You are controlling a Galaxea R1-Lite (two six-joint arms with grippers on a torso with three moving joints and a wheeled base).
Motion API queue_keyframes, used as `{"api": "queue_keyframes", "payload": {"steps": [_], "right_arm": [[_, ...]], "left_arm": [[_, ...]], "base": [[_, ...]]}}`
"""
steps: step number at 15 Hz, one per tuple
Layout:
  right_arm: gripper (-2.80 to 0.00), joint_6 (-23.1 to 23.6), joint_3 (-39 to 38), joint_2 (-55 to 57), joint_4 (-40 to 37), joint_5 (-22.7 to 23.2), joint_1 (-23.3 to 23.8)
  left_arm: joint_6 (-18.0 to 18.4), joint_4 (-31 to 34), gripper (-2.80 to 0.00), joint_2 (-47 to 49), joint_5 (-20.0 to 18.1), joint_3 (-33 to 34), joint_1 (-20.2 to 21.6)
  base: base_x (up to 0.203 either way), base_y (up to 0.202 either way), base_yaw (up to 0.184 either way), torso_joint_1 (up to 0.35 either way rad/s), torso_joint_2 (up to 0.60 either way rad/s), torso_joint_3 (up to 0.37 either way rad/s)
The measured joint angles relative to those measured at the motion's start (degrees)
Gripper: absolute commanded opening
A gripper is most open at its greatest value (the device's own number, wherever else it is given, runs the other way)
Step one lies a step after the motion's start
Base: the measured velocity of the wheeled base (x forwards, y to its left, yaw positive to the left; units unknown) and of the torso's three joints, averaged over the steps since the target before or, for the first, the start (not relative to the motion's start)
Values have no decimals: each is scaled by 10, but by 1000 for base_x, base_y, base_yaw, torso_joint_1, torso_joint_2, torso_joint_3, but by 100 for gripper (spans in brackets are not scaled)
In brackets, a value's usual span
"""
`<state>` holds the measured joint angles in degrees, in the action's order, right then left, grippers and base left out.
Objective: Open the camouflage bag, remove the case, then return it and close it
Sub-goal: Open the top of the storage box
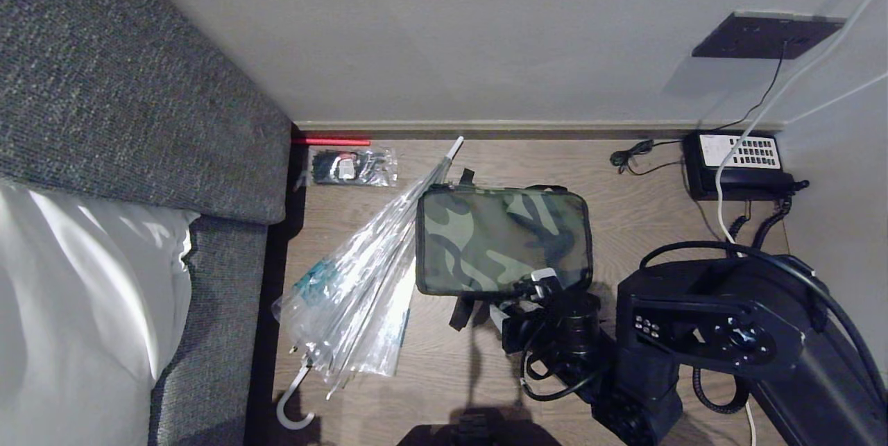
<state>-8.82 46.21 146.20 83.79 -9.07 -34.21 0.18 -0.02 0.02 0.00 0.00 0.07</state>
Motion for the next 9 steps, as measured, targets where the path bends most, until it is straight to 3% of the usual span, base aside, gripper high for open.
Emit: {"api": "queue_keyframes", "payload": {"steps": [9], "right_arm": [[-280, 23, -36, -3, 10, 3, 0]], "left_arm": [[0, 0, -280, 0, 0, 0, 0]], "base": [[0, 0, 0, 0, 0, 0]]}}
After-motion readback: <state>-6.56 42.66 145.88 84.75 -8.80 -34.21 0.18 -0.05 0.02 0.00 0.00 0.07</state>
